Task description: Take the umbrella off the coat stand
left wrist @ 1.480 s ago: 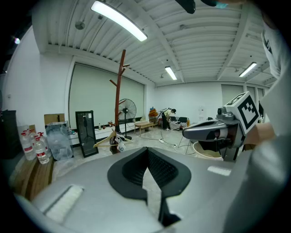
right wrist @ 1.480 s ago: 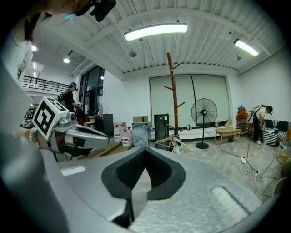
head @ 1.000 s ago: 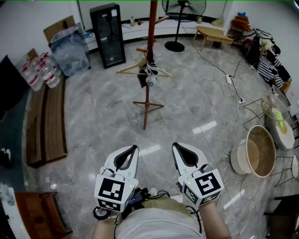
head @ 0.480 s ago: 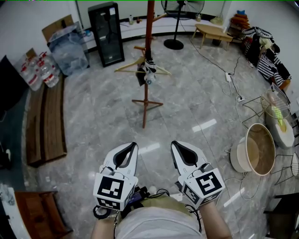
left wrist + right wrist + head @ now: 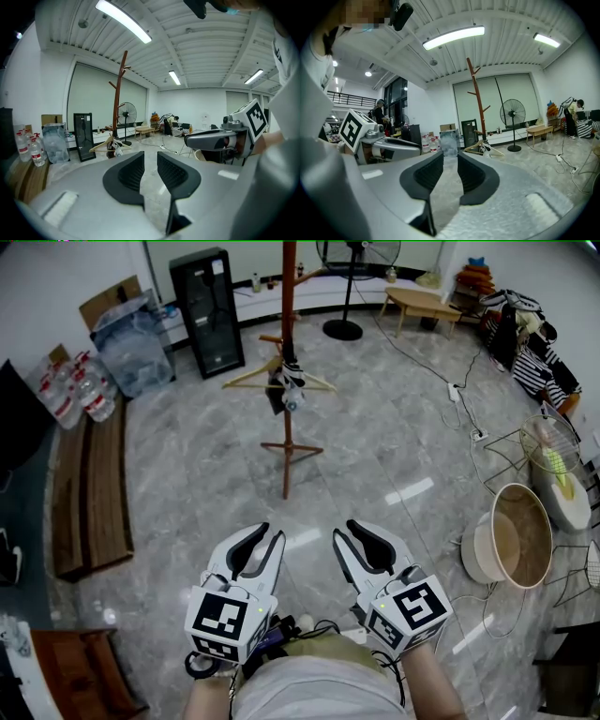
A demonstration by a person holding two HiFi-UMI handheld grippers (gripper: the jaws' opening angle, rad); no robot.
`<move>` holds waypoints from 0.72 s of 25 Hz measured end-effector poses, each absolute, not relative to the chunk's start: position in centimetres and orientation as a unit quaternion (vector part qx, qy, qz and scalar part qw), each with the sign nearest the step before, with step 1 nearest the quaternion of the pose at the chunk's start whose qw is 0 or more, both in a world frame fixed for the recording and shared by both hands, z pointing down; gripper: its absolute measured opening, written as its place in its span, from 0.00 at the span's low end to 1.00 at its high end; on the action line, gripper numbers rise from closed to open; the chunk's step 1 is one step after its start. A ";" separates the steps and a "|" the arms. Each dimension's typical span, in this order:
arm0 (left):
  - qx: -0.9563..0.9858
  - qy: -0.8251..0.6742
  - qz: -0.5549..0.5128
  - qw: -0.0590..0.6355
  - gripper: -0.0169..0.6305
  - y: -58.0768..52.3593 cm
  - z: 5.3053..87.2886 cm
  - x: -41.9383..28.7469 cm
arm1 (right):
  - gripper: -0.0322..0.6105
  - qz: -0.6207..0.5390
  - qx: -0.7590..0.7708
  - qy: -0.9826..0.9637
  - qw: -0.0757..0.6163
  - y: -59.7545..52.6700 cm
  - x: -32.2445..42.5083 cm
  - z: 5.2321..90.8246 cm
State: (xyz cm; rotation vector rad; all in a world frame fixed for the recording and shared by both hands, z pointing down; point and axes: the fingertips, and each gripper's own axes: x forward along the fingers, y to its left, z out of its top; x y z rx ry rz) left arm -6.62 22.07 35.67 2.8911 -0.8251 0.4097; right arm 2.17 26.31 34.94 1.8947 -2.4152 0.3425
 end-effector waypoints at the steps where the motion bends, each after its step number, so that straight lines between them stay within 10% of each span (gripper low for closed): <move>1: 0.952 -0.271 0.133 0.056 0.16 22.2 35.6 -6.5 | 0.19 0.110 0.613 -0.782 0.027 26.4 2.3 35.0; 18: 0.955 -0.258 0.141 0.041 0.16 21.4 35.6 -5.5 | 0.19 0.108 0.627 -0.771 0.029 26.5 3.0 35.2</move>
